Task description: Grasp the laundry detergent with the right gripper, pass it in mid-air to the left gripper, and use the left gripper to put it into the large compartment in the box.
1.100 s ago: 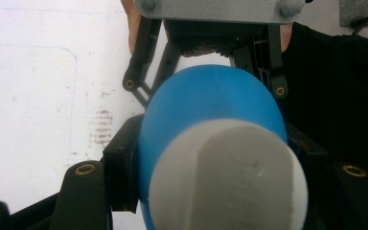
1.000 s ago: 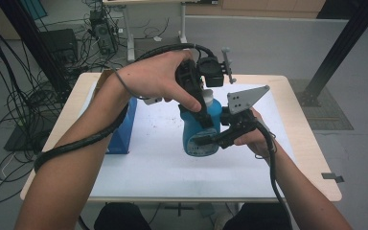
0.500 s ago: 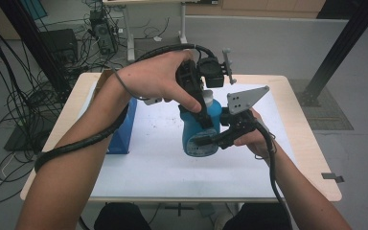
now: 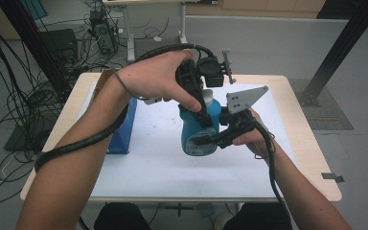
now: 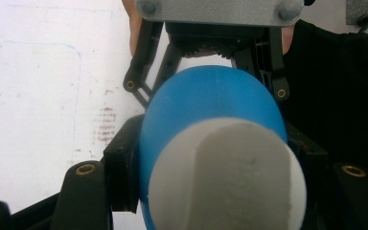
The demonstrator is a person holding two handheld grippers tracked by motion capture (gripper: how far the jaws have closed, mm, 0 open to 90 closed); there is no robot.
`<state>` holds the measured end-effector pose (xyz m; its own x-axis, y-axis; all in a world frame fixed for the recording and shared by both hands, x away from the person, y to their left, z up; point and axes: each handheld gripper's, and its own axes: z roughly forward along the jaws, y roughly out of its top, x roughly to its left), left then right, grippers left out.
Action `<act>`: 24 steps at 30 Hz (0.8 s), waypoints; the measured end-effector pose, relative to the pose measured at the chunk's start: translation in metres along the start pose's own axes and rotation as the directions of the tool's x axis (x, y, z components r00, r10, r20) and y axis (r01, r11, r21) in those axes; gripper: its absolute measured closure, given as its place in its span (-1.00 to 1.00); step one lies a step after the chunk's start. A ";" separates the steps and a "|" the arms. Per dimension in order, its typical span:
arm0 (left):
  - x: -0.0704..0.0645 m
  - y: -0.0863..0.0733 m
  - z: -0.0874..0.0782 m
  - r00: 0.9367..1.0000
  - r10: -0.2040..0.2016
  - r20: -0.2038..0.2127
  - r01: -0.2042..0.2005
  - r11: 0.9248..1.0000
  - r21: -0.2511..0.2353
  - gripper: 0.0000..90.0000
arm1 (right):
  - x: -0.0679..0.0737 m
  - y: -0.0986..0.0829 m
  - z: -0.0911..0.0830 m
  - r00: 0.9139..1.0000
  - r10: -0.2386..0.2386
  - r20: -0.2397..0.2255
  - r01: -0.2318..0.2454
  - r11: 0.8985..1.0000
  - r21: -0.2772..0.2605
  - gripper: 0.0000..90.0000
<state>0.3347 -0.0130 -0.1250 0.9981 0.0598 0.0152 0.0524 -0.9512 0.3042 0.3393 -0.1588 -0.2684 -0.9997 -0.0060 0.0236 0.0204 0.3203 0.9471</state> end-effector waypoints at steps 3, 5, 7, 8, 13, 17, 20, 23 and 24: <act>0.000 0.000 0.001 1.000 -0.001 -0.002 0.001 1.000 0.005 -0.16 | 0.000 -0.001 0.001 1.000 0.006 0.001 -0.006 1.000 0.005 -0.04; 0.001 0.001 0.002 1.000 0.000 -0.001 0.000 1.000 0.007 -0.16 | 0.000 -0.002 0.002 1.000 0.011 0.003 -0.011 1.000 0.003 -0.05; 0.001 0.001 0.003 1.000 -0.002 -0.002 0.002 1.000 0.009 -0.16 | 0.000 -0.003 0.002 1.000 0.015 0.007 -0.015 1.000 -0.002 -0.05; 0.001 0.002 0.003 1.000 -0.003 -0.002 0.003 1.000 0.014 -0.16 | 0.000 -0.003 0.002 1.000 0.017 0.007 -0.017 1.000 -0.002 -0.06; 0.002 0.003 0.003 1.000 -0.010 -0.006 0.010 1.000 0.015 -0.16 | 0.000 -0.004 0.003 1.000 0.026 0.011 -0.026 1.000 0.000 -0.13; 0.003 0.003 0.002 1.000 -0.009 -0.010 0.009 1.000 0.018 -0.16 | 0.000 -0.005 0.003 0.999 0.038 0.021 -0.038 0.999 0.001 -0.24; 0.003 0.002 0.001 1.000 -0.013 -0.015 0.013 1.000 0.020 -0.16 | -0.001 -0.006 0.003 0.999 0.043 0.030 -0.043 0.999 0.011 -0.39; 0.004 0.002 0.001 1.000 -0.020 -0.017 0.020 1.000 0.021 -0.16 | -0.001 -0.007 0.003 0.997 0.060 0.049 -0.060 0.998 0.004 -0.63; 0.004 0.001 0.001 1.000 -0.018 -0.017 0.019 1.000 0.021 -0.16 | -0.001 -0.007 0.003 0.997 0.063 0.052 -0.063 0.998 0.001 -0.68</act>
<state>0.3389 -0.0143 -0.1253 0.9963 0.0825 0.0256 0.0718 -0.9559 0.2848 0.3405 -0.1585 -0.2757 -0.9958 0.0632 0.0663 0.0832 0.3212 0.9433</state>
